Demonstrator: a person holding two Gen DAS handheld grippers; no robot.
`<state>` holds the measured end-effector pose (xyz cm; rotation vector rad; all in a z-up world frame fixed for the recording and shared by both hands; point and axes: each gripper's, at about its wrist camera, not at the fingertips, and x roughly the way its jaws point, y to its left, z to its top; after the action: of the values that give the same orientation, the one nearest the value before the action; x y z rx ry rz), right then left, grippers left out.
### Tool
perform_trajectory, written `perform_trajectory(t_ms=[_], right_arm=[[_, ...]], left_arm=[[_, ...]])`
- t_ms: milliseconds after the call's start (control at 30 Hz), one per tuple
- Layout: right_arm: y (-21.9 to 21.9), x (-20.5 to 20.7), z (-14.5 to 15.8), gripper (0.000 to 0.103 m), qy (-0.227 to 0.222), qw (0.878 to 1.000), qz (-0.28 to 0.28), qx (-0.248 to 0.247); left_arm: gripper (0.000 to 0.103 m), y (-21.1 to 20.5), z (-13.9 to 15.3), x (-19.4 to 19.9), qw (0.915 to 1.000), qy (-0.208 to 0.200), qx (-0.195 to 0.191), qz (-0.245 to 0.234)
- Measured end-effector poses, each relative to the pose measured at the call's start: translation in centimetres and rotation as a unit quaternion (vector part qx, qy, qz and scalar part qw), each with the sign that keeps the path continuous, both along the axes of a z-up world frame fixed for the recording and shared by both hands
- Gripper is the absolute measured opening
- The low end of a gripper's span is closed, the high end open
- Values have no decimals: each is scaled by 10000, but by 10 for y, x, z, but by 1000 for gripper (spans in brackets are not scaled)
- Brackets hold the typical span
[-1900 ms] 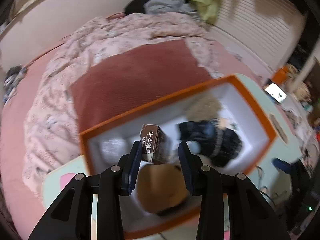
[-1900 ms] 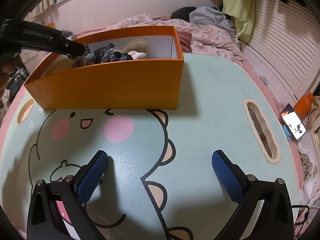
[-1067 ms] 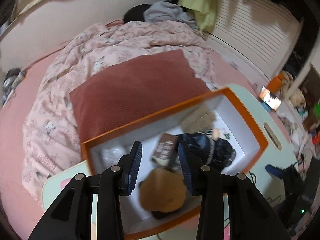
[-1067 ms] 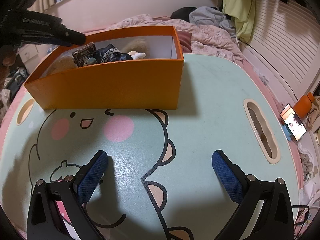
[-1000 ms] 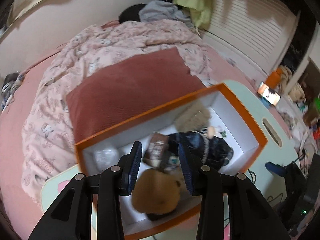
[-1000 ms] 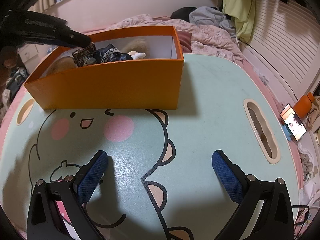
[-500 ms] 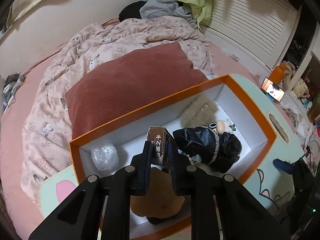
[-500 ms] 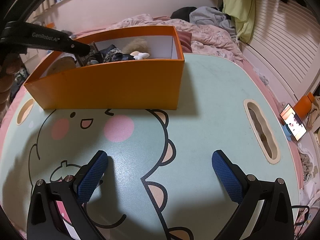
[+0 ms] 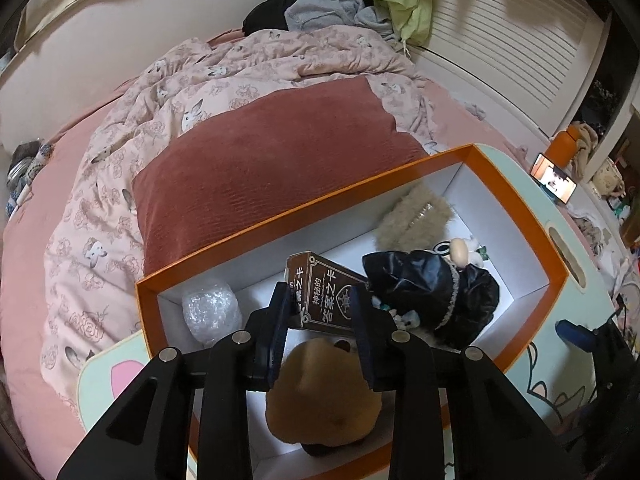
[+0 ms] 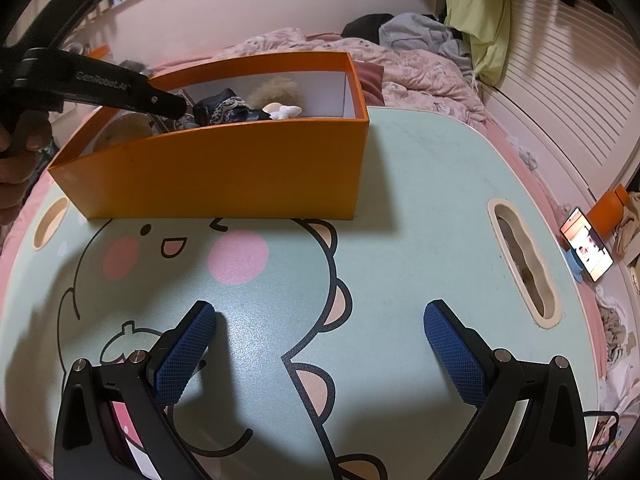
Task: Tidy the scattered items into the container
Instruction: 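Grasp the brown card box inside the orange box with the left gripper and lift it out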
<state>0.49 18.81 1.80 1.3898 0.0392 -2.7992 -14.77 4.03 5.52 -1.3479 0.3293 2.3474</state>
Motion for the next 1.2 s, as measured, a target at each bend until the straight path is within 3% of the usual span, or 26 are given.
perform_trajectory(t_ms=[200,267,333,500,600,833,900,1000,1133,1200], right_arm=[[-1,2,1,103,1,10000,2,-2],[-1,3,1,103,1,10000,2,-1],[-1,4,2,103,2,10000,3,-3],[-1,4,2,103,1,10000,6,-4],[-1,4,2,103,0,10000,8,-4],[2,3,3,103,3,10000,9,-7],[3,2,3,103,2,10000,11,-7],[5,1,3,103,3,10000,12,-7],[8,0,3,103,4,10000,14,-8],[8,0,4,103,4,10000,14,-9]], left_arm=[[33,-1,-6,-9,9998,-127,0,141],[58,2,-13,-13,9994,-309,-131,130],[64,9,-18,-14,9988,-449,-207,28],[64,23,-27,-11,9971,-549,-460,-238],[60,29,-32,-13,9942,-571,-866,-288],[57,26,-30,-11,9946,-452,-899,-239],[57,20,-20,-5,9968,-167,-770,-157],[57,5,12,6,9996,186,-228,43],[57,-23,70,41,9959,722,530,152],[57,-31,83,62,9932,850,791,102]])
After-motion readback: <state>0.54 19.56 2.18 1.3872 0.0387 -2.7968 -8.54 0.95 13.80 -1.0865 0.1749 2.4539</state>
